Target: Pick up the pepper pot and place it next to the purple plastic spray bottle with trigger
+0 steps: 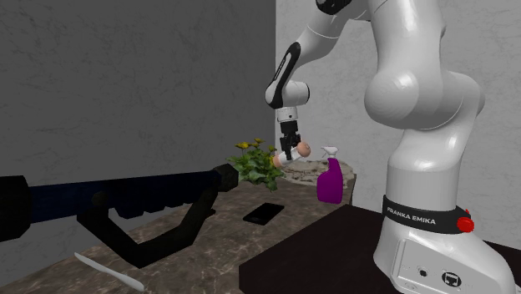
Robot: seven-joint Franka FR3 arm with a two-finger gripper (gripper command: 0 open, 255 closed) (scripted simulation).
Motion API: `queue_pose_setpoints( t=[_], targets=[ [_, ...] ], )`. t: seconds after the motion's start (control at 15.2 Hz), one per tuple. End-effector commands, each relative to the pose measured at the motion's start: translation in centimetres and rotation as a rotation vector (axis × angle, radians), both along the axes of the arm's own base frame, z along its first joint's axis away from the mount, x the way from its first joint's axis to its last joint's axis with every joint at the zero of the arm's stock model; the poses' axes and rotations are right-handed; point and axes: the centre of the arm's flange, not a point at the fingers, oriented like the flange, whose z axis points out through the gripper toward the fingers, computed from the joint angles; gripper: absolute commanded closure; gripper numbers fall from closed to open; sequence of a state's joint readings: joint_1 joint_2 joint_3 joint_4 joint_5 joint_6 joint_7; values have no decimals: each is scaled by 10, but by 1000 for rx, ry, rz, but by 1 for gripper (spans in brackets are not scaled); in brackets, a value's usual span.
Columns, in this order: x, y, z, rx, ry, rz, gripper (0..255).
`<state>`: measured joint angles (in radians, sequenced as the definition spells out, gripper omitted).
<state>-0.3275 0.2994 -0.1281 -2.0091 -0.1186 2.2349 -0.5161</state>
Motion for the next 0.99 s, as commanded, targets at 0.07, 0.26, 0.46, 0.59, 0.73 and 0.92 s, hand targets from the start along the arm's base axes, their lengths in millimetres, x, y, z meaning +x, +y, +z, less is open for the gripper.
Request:
queue_pose_setpoints(
  t=[0.07, 0.26, 0.46, 0.59, 0.73, 0.92],
  targets=[
    [2, 4, -17, 2, -2, 8, 255],
    [2, 4, -32, 2, -2, 8, 255],
    [2, 4, -48, 2, -2, 8, 255],
    [2, 4, -59, 2, -2, 8, 255],
    [2, 4, -69, 2, -2, 8, 255],
    [2, 4, -85, 2, -2, 8, 255]
  ],
)
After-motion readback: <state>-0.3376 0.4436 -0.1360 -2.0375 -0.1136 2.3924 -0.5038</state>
